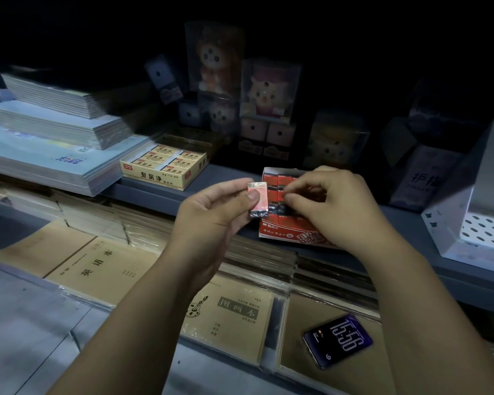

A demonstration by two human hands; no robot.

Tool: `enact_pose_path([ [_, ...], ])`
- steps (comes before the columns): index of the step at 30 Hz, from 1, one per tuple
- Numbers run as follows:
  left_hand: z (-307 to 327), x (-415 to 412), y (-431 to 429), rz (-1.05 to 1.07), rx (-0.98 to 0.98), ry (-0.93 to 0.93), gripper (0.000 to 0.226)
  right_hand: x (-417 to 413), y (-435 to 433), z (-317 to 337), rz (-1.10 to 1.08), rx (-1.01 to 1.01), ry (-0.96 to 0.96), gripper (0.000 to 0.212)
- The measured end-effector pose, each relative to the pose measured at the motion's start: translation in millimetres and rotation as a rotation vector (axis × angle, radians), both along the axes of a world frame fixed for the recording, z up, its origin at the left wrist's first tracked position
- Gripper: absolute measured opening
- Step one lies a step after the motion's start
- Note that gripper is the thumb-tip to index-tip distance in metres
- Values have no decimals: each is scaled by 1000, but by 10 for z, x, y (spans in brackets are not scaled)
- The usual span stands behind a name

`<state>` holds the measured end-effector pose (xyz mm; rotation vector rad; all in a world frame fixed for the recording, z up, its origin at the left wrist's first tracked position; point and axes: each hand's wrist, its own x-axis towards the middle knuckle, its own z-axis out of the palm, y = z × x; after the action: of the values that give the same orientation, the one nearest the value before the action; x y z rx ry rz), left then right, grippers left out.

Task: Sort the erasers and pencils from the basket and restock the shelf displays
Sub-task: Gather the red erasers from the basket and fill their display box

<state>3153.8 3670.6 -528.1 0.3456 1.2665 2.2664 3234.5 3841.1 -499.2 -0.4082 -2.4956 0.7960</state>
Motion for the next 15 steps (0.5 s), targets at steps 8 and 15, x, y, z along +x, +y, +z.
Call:
enact_pose_path([
  [8, -7, 29, 21, 24, -204, 213, 42, -8, -111, 47, 245, -425, 103, 18],
  [15, -37, 70, 116, 80, -292, 286, 29, 55, 32, 74, -20, -408, 166, 11],
])
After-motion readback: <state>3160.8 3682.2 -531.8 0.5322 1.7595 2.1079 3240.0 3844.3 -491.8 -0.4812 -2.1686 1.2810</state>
